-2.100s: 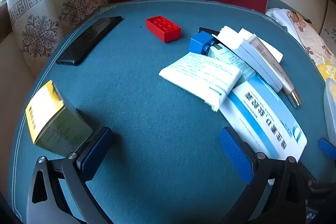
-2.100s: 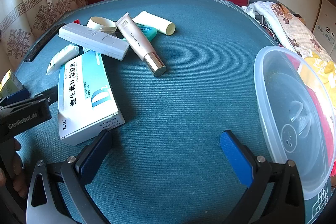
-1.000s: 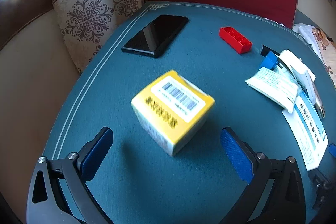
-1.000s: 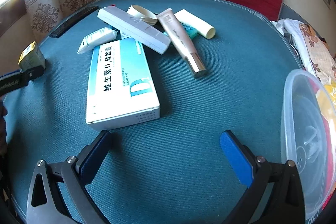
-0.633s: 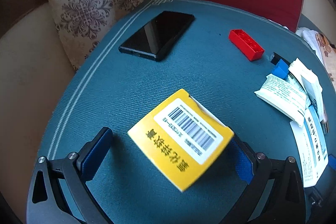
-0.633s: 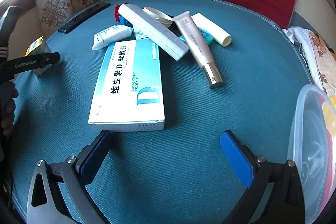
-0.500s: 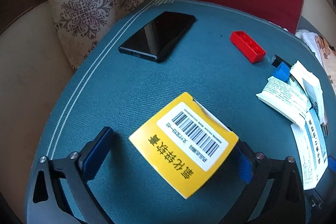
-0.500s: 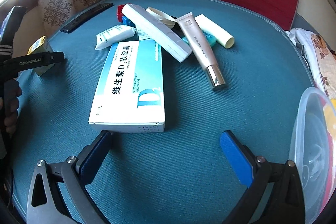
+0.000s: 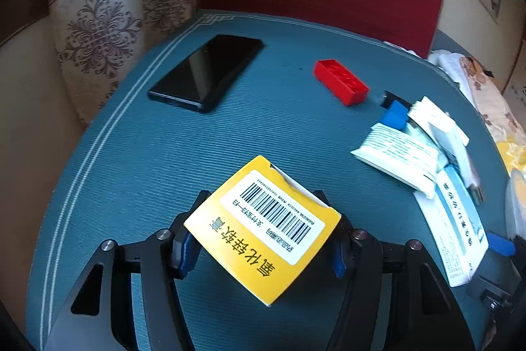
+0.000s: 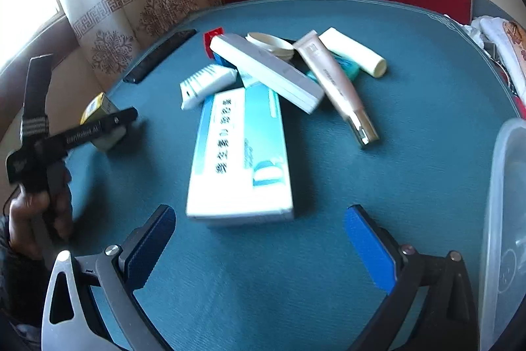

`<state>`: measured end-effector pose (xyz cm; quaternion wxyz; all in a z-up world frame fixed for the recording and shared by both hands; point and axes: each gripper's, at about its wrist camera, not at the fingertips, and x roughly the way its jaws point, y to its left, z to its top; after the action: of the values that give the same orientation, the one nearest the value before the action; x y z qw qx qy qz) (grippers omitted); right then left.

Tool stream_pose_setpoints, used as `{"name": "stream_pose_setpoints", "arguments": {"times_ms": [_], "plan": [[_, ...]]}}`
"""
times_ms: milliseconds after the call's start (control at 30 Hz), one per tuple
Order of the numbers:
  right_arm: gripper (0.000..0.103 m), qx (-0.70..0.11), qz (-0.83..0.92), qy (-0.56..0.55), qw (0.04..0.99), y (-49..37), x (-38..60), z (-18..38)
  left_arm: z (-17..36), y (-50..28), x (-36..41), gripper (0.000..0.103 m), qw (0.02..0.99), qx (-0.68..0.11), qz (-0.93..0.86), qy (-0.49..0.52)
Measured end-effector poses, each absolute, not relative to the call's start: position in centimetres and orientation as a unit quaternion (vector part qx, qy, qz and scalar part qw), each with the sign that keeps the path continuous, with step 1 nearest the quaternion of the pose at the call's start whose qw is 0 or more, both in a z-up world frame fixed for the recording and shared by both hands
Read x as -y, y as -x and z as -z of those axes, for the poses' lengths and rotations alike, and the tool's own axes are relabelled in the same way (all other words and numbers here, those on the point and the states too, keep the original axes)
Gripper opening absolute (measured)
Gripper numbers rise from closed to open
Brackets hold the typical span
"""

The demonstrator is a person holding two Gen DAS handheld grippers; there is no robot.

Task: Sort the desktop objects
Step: 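Grasp the yellow medicine box with the left gripper and lift it, then grasp the white-and-blue vitamin box with the right gripper while the left gripper holds the yellow box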

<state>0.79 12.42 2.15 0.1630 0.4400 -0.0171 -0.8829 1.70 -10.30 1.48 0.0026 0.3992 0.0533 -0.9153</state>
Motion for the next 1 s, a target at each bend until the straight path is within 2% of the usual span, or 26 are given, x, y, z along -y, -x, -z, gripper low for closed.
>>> {"name": "stream_pose_setpoints", "arguments": {"times_ms": [200,467,667,767,833,1000], "plan": [[0.103,-0.024,0.889,-0.433,0.144,0.7,-9.7,-2.1,-1.4,-1.8,10.1,0.064,-0.003,-0.055,0.916,-0.398],[0.101,-0.032,0.889,-0.445,0.103,2.7,-9.0,-1.3,-1.4,-1.8,9.6,0.064,0.004,-0.041,0.916,-0.399],[0.093,-0.058,0.895,-0.433,0.095,2.2,-8.7,-1.1,-1.2,-1.8,9.3,0.064,0.009,-0.033,0.916,-0.399],[0.083,-0.054,0.898,-0.426,0.098,1.8,-9.0,-1.3,-1.2,-1.9,9.0,0.064,0.013,-0.028,0.917,-0.398],[0.072,-0.054,0.900,-0.420,0.101,1.6,-8.9,-1.4,-1.2,-1.9,8.9,0.064,0.015,-0.025,0.917,-0.398],[0.069,-0.048,0.904,-0.412,0.102,0.8,-9.0,-1.4,-1.2,-2.1,8.3,0.064,0.012,-0.022,0.917,-0.398]]}}
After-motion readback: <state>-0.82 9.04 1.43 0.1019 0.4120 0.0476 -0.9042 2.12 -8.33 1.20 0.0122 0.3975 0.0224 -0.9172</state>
